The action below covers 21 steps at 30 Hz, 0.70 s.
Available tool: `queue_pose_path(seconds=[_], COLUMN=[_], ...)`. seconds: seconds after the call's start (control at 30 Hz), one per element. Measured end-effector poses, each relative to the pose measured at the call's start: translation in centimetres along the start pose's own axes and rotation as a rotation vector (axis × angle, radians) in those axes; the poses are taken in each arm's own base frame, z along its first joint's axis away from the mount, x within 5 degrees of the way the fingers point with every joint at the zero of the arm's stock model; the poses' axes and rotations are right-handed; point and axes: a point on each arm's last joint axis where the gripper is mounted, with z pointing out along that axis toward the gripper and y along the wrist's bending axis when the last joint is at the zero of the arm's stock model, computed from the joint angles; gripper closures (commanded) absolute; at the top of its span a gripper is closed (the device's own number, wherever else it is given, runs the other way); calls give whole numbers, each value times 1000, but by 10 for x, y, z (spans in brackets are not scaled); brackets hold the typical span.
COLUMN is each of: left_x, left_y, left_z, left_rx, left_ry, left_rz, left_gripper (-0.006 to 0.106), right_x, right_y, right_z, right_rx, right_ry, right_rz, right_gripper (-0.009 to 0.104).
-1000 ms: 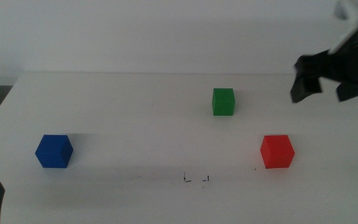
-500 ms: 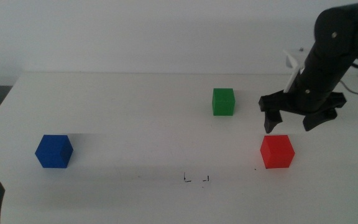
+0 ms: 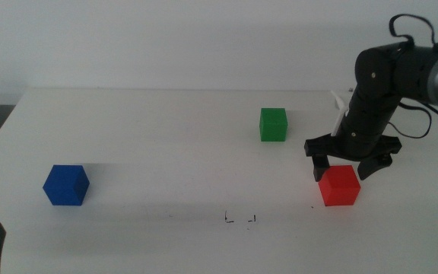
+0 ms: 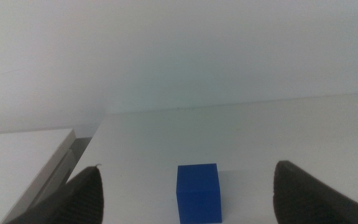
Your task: Stack red cubes first, then green, then blue cubes in a specific spot.
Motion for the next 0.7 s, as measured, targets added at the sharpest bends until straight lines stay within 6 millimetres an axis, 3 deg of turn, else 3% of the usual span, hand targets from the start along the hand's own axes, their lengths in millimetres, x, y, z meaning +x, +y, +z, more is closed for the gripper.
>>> queue_pose_path(seconds=[0.23, 0.33, 0.5, 0.57, 0.7], left_x=[0, 0, 0, 0, 0], left_y=[0, 0, 0, 0, 0], left_z=[0, 0, 0, 0, 0], left_rx=[0, 0, 0, 0, 0], left_ry=[0, 0, -2, -2, -2], left_rz=[0, 0, 0, 0, 0], left_gripper=[7, 7, 7, 7, 7], right_x=[-4, -5, -5, -5, -4], right_y=[1, 1, 1, 1, 0], right_z=[21, 28, 31, 31, 31], right_rx=[5, 9, 14, 16, 34], right_ry=[13, 26, 31, 31, 44], right_rz=[17, 24, 44, 51, 85], right_gripper=[9, 24, 67, 74, 72])
